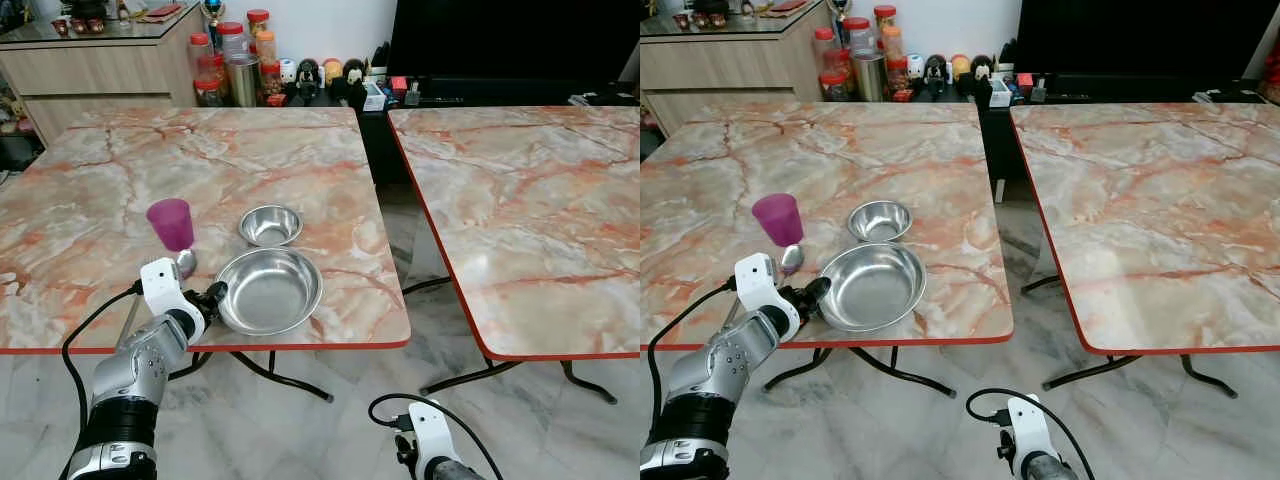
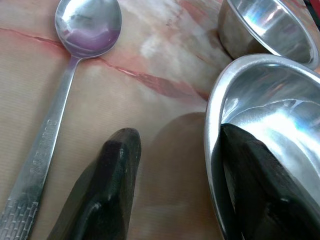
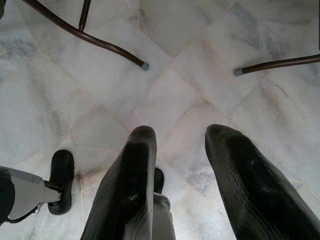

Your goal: Setting the table

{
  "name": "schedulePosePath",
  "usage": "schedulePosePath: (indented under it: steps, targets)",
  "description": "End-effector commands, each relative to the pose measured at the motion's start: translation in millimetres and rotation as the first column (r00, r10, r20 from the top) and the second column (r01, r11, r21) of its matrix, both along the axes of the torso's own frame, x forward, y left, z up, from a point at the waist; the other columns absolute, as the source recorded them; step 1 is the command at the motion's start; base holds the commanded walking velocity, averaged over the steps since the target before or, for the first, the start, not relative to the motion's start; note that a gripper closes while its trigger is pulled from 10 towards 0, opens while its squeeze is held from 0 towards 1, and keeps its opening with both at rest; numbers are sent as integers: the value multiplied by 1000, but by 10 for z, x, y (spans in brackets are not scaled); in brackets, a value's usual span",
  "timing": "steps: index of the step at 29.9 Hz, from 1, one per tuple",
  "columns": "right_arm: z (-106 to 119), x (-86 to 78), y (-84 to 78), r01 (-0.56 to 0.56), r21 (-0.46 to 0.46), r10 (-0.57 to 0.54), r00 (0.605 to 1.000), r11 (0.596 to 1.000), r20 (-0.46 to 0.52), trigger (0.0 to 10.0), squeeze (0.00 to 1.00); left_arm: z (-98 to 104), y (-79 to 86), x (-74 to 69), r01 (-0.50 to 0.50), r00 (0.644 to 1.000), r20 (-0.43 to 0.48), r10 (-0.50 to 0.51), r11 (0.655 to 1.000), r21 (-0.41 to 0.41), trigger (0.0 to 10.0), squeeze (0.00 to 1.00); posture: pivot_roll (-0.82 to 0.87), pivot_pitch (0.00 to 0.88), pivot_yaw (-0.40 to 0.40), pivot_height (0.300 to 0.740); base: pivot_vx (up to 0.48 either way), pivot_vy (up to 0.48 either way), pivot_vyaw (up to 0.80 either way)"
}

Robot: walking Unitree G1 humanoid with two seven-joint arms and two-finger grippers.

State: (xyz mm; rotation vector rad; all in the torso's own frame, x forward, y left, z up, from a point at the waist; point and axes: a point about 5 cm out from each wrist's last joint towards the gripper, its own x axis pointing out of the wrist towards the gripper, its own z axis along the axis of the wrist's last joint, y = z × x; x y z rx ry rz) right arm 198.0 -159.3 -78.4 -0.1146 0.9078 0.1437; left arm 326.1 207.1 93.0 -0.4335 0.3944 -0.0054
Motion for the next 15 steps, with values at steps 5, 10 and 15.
schedulePosePath:
  steps: [5, 10, 15]
  targets:
    - [12, 23, -3, -2, -2, 2, 1000, 1000, 3, 10000, 0, -20, -51, -2, 39, 999, -21, -39, 999, -9, 275, 0, 24, 0, -20, 728, 0, 0, 0]
    - [10, 20, 2, -2, -1, 2, 1000, 1000, 2, 10000, 0, 13, -86, 8, 66, 998, -5, -67, 998, -21, 0, 0, 25, 0, -17, 728, 0, 0, 0]
    - [8, 18, 9, -1, 1, 1, 1000, 1000, 1, 10000, 0, 49, -122, 13, 95, 995, 9, -95, 995, -33, 0, 0, 25, 0, -13, 728, 0, 0, 0]
